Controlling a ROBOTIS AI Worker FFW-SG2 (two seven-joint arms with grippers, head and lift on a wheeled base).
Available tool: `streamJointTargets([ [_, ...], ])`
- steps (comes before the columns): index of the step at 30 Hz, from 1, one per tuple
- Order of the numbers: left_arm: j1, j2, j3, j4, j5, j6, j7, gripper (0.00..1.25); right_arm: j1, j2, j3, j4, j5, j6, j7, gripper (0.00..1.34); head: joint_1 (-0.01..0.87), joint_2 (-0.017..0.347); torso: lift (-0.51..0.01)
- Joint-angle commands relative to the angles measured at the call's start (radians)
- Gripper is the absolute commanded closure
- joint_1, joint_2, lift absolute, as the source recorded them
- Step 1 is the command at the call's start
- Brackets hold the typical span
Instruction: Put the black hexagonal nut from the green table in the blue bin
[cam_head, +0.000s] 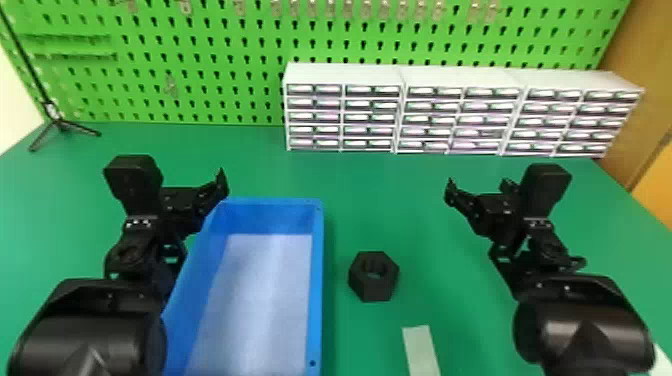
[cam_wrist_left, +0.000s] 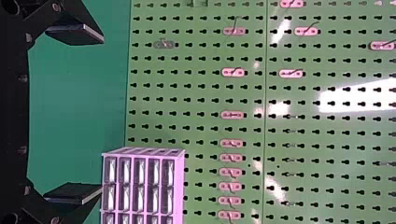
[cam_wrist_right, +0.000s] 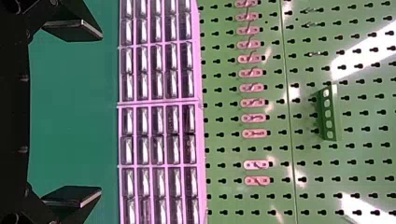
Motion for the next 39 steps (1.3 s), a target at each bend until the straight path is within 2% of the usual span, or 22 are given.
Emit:
streamJointTargets([
  [1, 0.000, 0.000, 0.000, 0.000, -0.001, 0.000, 0.000, 0.16, 0.000, 0.000, 0.000, 0.000, 0.000, 0.000, 0.000, 0.14, 0.683, 0.028, -0.096],
  [22, -0.002, 0.000, 0.006, 0.000, 0.006, -0.001, 0.000, 0.16, 0.000, -0.006, 0.005, -0.012, -0.003, 0.029, 0.002, 0.14, 0.683, 0.028, -0.096],
  [29, -0.002, 0.000, 0.012, 0.000, 0.010, -0.003, 0.000, 0.16, 0.008, -0.025, 0.006, -0.054, -0.017, 0.117, 0.003, 0.13, 0.683, 0.028, -0.096],
  [35, 0.002, 0.000, 0.016, -0.002, 0.015, -0.005, 0.000, 0.16, 0.008, -0.058, -0.005, -0.098, -0.032, 0.261, 0.087, 0.13, 0.683, 0.028, -0.096],
  [39, 0.002, 0.000, 0.016, -0.002, 0.015, -0.005, 0.000, 0.16, 0.005, -0.067, -0.018, -0.111, -0.042, 0.324, 0.143, 0.13, 0.683, 0.028, -0.096],
])
